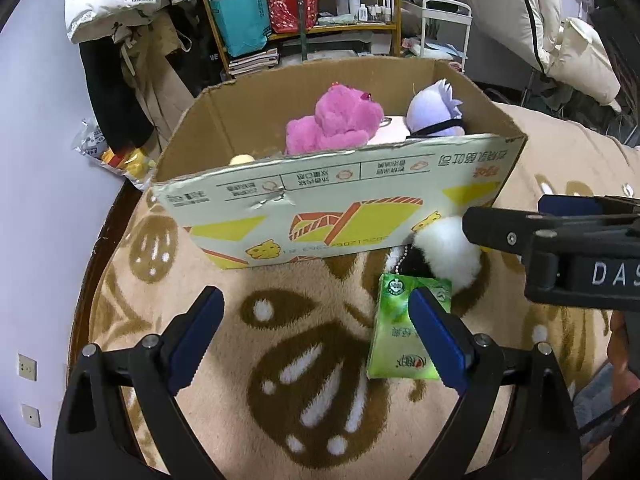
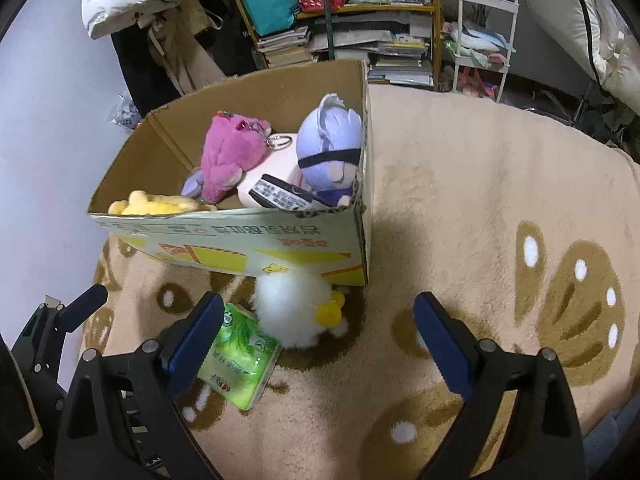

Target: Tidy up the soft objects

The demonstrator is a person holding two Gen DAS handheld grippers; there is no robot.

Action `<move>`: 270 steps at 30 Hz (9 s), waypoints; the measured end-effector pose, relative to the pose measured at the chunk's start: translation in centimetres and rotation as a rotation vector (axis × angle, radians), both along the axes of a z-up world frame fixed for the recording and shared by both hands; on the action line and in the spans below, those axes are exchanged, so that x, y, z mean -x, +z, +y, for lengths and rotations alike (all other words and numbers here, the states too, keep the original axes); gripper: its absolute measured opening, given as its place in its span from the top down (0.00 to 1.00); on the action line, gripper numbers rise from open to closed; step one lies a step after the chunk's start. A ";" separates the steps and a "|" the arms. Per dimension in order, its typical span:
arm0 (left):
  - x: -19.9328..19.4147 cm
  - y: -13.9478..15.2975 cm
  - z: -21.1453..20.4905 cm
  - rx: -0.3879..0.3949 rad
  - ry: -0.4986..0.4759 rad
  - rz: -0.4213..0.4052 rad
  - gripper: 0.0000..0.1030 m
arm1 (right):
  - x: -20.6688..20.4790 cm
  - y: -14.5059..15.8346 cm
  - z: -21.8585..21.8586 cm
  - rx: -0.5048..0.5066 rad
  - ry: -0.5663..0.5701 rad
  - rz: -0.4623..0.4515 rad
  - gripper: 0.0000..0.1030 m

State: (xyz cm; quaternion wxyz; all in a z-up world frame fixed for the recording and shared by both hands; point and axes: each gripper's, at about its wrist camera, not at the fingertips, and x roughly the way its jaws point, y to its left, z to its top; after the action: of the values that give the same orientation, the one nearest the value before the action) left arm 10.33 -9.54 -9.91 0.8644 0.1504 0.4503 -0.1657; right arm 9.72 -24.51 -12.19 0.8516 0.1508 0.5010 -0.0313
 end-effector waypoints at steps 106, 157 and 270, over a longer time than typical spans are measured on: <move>2.6 -2.5 0.9 0.072 0.044 0.124 0.49 | 0.4 -2.4 1.6 -0.084 0.132 0.087 0.99; -5.8 6.1 1.0 0.094 0.086 -0.220 0.45 | -2.4 6.6 1.6 -0.011 0.146 -0.309 0.98; 10.8 10.5 10.2 0.053 0.268 -0.552 0.01 | 14.3 12.2 0.1 0.264 -0.058 -0.570 0.00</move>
State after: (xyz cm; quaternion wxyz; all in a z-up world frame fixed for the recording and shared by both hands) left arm -0.45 0.63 0.55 0.9718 0.1065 0.2099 -0.0148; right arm -4.56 -24.43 0.05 0.9688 0.0559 0.2290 -0.0768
